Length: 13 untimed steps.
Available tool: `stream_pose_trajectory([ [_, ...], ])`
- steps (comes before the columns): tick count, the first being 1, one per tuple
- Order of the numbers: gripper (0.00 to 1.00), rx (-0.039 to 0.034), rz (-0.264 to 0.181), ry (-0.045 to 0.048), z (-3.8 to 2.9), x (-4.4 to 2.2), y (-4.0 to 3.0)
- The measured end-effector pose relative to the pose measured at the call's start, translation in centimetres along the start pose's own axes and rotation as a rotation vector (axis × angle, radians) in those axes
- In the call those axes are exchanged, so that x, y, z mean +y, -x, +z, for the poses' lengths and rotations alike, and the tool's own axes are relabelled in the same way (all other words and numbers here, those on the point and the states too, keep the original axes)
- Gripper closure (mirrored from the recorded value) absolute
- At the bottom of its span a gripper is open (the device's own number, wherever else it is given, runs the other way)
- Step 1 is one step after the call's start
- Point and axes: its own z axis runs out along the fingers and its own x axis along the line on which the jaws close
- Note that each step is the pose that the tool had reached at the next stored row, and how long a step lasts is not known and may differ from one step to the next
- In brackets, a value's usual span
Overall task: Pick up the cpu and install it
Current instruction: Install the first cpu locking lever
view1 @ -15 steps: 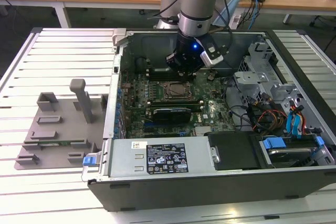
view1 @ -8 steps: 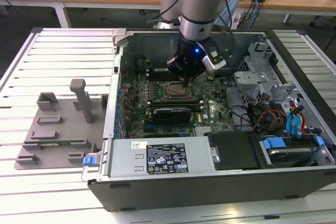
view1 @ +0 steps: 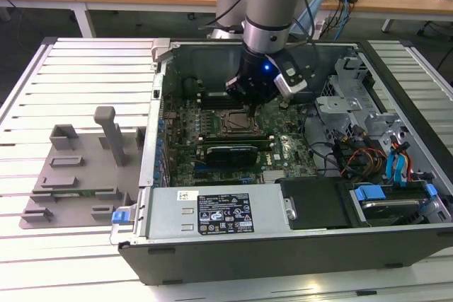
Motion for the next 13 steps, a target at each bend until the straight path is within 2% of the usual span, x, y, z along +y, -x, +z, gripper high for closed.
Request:
stream_pose_trajectory([
  [4,0.89,0.0005,0.000,-0.0079,-0.64,-0.03,-0.01],
  [10,0.89,-0.0014,0.000,-0.0248,-2.58,-0.22,-0.06],
  [13,0.89,-0.0014,0.000,-0.0280,-3.07,-0.25,-0.07],
])
